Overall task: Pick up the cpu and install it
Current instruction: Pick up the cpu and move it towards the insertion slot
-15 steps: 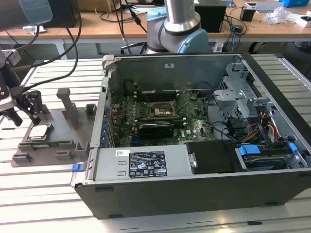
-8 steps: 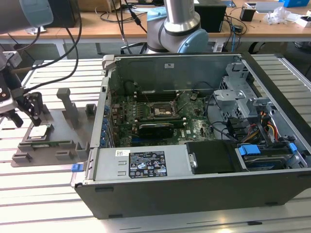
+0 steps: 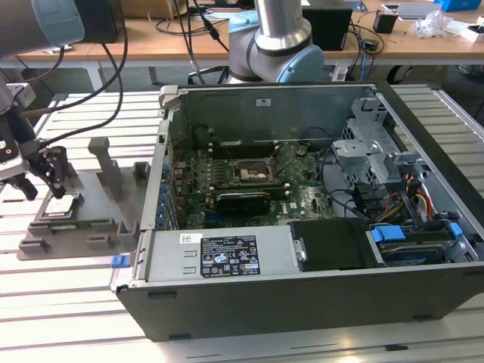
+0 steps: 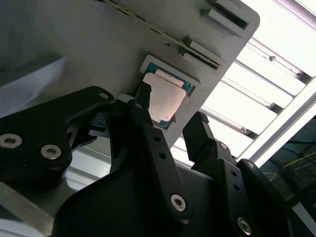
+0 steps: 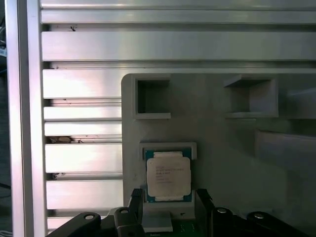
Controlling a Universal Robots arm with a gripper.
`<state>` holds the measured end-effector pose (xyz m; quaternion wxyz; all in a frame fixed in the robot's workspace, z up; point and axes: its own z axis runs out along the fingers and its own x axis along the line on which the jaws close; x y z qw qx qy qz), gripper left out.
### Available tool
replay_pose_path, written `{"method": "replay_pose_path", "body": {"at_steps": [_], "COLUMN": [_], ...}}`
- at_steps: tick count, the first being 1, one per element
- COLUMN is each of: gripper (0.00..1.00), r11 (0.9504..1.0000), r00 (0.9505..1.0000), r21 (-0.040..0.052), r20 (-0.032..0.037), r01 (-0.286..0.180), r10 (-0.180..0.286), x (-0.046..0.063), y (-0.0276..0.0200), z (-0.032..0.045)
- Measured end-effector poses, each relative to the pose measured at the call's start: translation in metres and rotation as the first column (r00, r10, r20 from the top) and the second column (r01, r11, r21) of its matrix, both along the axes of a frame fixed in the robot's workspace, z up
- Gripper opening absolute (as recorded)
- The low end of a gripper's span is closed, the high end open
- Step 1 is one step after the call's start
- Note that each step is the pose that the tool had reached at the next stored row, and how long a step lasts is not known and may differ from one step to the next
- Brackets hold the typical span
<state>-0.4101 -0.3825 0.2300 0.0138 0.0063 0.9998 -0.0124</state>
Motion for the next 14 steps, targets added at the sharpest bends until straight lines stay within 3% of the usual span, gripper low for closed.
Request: {"method": "replay_pose_path", "body": {"at_steps": [5, 10, 14], "gripper": [0.54, 0.54, 0.54], "r11": [1.0, 1.0, 1.0], "r00": [1.0, 1.0, 1.0], "r21": [-0.0004, -0.004, -0.0046], "r20": [-0.0001, -0.0001, 0.0], "r01": [0.0, -0.002, -0.009], "r10": [0.0, 0.002, 0.009], "x": [-0.0001, 0.0009, 0.0017], "y": [0.0008, 0.007, 0.0075], "z": [-0.0033, -0.007, -0.0104]}}
